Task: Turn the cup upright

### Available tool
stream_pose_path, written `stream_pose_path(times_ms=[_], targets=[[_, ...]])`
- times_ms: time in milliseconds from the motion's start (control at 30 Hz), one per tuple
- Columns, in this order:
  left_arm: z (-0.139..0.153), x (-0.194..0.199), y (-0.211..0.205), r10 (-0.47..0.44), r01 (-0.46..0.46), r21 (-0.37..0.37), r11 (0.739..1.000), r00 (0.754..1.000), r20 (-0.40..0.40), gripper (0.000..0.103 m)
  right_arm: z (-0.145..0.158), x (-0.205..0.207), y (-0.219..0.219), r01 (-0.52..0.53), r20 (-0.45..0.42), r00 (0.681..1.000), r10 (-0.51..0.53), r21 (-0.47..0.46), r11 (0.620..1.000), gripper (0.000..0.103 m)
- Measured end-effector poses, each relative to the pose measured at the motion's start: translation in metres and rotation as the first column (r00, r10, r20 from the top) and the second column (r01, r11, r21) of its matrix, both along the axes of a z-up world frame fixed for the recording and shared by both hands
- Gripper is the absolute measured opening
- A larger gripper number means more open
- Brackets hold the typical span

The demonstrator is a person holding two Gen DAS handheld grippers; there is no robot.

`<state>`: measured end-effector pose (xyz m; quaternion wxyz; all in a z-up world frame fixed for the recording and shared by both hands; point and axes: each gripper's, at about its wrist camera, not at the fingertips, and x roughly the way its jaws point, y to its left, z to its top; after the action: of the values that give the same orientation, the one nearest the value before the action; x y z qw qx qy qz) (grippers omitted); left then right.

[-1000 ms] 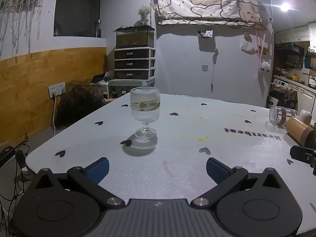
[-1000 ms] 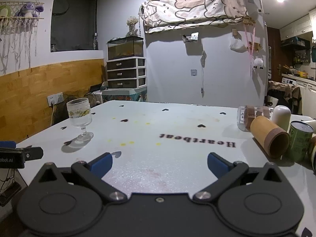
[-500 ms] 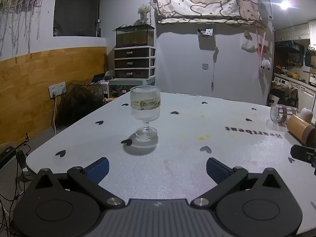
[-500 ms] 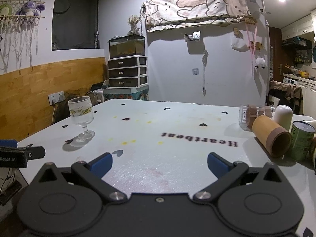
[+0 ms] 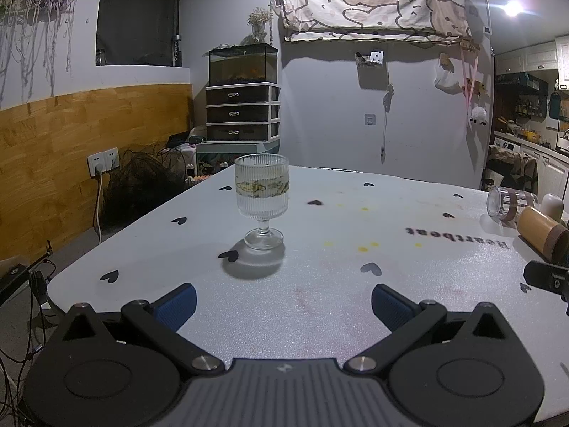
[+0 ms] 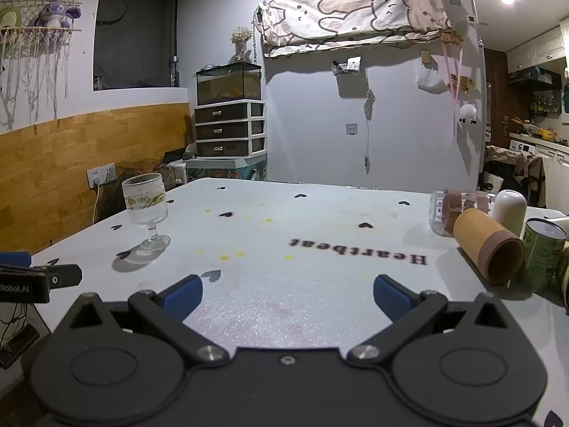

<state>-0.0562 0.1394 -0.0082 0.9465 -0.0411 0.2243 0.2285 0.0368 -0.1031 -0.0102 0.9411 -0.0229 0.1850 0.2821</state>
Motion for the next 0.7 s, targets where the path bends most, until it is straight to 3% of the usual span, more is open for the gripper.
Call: stream_pose_path(times_ms=[700], targets=[[-0.0022, 0.0006, 0.0006, 0.0, 0.0, -0.002, 1.0, 1.0, -0.004, 0.103, 0.0003, 0.0006, -0.0008, 0.002, -0.001, 1.0, -0.002, 0.0, 1.0, 0.103]])
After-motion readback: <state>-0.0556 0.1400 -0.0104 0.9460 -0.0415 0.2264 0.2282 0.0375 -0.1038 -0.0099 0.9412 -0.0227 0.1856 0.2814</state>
